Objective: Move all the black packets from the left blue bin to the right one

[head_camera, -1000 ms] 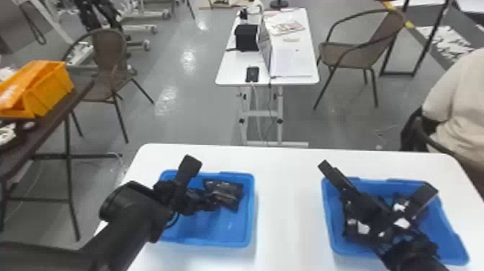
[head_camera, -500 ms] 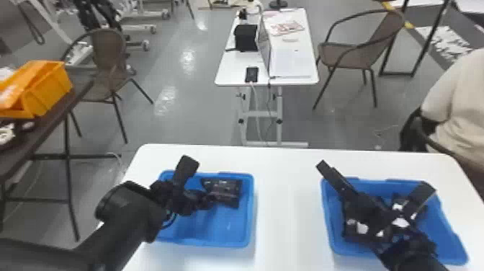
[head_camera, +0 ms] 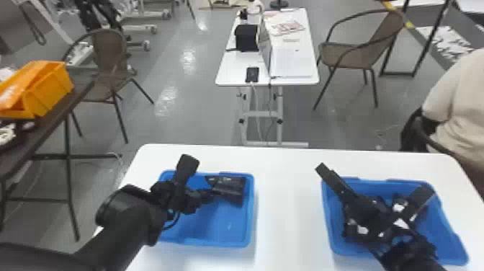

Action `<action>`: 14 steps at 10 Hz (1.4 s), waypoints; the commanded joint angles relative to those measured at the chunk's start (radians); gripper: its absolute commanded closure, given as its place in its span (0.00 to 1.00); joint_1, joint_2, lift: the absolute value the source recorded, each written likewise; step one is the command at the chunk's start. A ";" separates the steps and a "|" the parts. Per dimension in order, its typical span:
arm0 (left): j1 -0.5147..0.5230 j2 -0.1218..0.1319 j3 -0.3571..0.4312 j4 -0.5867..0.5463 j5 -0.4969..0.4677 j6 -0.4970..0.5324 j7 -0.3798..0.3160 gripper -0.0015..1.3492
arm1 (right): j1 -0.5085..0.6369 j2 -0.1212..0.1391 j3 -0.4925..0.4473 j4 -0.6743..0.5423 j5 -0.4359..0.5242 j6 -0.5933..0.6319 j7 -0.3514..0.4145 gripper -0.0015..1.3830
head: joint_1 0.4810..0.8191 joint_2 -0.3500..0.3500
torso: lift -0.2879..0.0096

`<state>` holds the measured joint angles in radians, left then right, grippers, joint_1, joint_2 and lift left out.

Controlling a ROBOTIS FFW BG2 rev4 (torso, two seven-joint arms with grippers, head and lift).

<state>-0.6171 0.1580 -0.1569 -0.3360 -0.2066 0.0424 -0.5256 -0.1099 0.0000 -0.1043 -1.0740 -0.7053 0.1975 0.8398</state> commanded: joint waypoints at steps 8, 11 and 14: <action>0.209 -0.015 -0.010 -0.333 0.325 -0.141 -0.378 0.91 | 0.015 0.001 -0.002 -0.044 -0.025 0.020 0.004 0.20 | 0.63 0.53 | 0.97; 0.197 -0.078 -0.035 -0.376 0.323 -0.127 -0.387 0.91 | -0.001 0.001 0.040 -0.147 0.081 0.022 0.004 0.20 | 0.63 0.46 | 0.97; 0.169 -0.112 -0.039 -0.396 0.329 -0.114 -0.390 0.91 | -0.010 0.001 0.083 -0.141 0.083 0.028 0.002 0.20 | 0.63 0.43 | 0.97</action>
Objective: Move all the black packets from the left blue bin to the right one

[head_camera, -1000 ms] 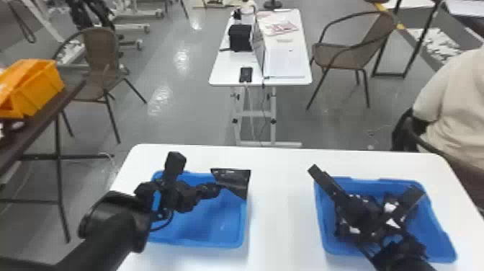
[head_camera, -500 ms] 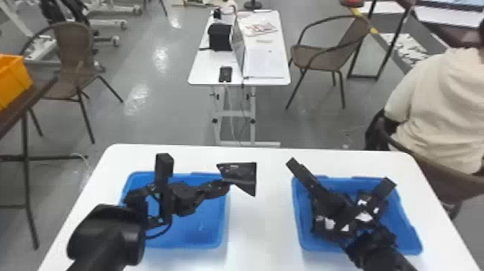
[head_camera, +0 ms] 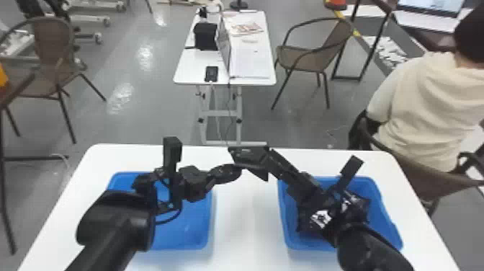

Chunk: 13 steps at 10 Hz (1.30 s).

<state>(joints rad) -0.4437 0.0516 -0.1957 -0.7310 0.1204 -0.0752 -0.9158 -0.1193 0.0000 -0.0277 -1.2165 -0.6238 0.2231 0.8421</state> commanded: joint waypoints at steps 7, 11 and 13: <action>-0.009 -0.036 -0.018 -0.001 0.024 0.032 0.015 0.91 | -0.005 0.001 0.038 -0.031 0.125 -0.007 -0.063 0.91 | 0.63 0.42 | 0.97; 0.005 -0.036 -0.018 -0.002 0.096 -0.001 0.029 0.60 | 0.012 0.001 0.034 0.000 0.030 -0.068 -0.086 0.92 | 0.63 0.40 | 0.97; 0.076 0.004 0.025 -0.136 0.048 0.094 0.040 0.10 | 0.015 0.001 -0.032 -0.002 0.023 -0.071 -0.092 0.92 | 0.63 0.39 | 0.97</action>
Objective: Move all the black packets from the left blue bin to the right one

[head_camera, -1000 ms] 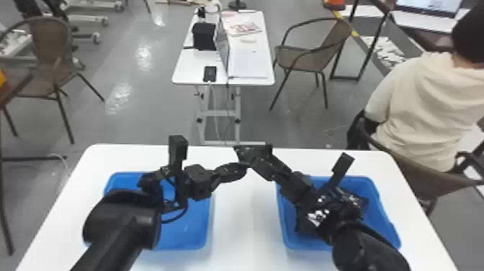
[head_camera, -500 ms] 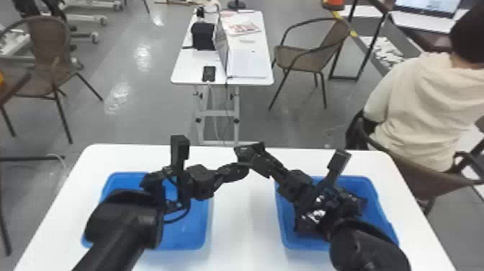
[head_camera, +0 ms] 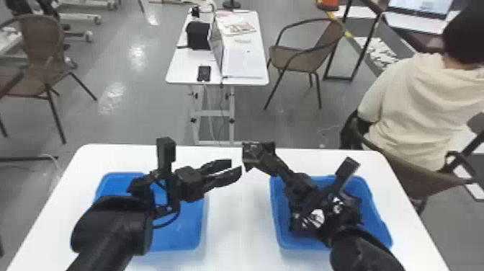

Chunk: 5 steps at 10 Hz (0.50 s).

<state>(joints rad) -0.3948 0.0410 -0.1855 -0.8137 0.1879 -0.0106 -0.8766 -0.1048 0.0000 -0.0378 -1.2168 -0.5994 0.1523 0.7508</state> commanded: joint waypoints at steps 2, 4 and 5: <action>0.166 0.059 0.109 -0.262 0.005 0.084 0.081 0.01 | 0.017 0.001 -0.113 -0.024 0.007 0.000 -0.018 0.92 | 0.63 0.39 | 0.97; 0.298 0.063 0.199 -0.440 0.038 0.116 0.120 0.00 | 0.046 -0.009 -0.162 -0.003 -0.013 0.000 -0.071 0.92 | 0.63 0.41 | 0.97; 0.349 0.071 0.207 -0.492 0.073 0.095 0.120 0.00 | 0.050 -0.023 -0.192 0.046 -0.011 0.007 -0.076 0.92 | 0.63 0.41 | 0.97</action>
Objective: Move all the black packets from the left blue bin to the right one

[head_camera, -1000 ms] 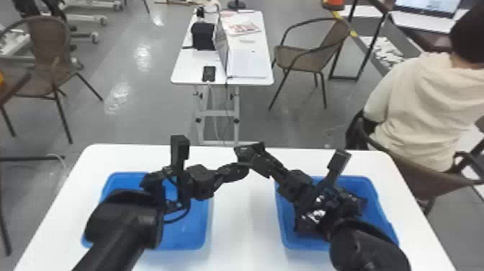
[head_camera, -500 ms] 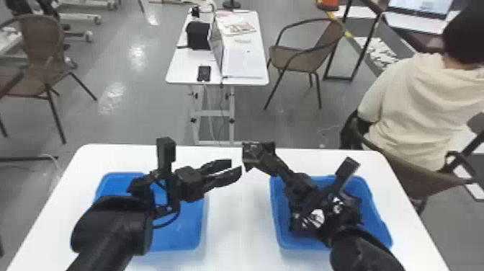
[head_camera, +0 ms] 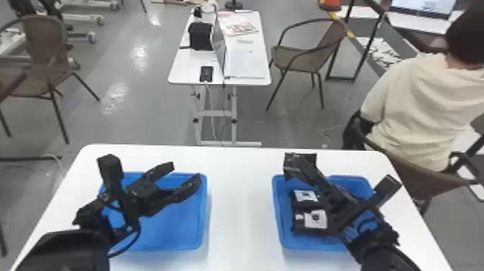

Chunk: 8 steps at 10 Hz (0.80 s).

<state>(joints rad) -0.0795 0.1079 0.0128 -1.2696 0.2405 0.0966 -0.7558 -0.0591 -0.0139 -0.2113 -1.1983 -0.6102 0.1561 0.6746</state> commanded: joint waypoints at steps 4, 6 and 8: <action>0.156 -0.020 0.076 -0.195 0.029 -0.052 0.044 0.00 | 0.013 -0.018 -0.151 0.114 0.112 0.033 -0.032 0.69 | 0.63 0.35 | 0.97; 0.165 -0.024 0.099 -0.212 0.028 -0.063 0.044 0.00 | 0.064 -0.017 -0.160 0.008 0.207 0.042 -0.175 0.11 | 0.63 0.32 | 0.97; 0.181 -0.034 0.131 -0.260 0.011 -0.066 0.046 0.00 | 0.136 -0.008 -0.161 -0.155 0.302 0.042 -0.273 0.08 | 0.63 0.28 | 0.97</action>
<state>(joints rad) 0.0952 0.0779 0.1319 -1.5115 0.2610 0.0304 -0.7096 0.0516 -0.0268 -0.3722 -1.2950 -0.3451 0.1981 0.4070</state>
